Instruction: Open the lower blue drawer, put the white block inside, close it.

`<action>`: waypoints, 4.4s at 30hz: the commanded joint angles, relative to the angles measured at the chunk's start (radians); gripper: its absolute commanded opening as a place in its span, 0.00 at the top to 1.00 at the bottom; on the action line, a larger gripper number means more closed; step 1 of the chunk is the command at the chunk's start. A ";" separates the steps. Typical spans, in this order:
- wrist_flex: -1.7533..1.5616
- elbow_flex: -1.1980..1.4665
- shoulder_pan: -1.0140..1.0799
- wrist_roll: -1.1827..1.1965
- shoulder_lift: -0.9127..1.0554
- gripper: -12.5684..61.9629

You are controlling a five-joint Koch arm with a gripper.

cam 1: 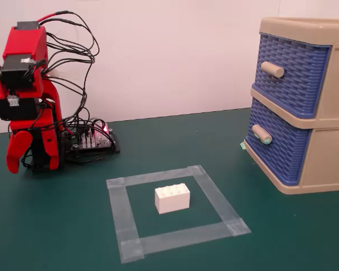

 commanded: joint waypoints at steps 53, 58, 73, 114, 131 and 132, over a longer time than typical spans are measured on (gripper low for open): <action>-2.145 -0.816 -1.397 1.447 -1.252 0.49; -2.040 -1.015 -1.416 1.445 -1.359 0.50; -1.755 -1.035 -1.419 1.546 -1.282 0.94; -0.201 -1.121 -0.876 2.376 -0.884 0.38; -0.215 -1.207 -0.859 2.425 -1.124 0.40; -0.219 -1.210 -0.859 2.418 -1.135 0.43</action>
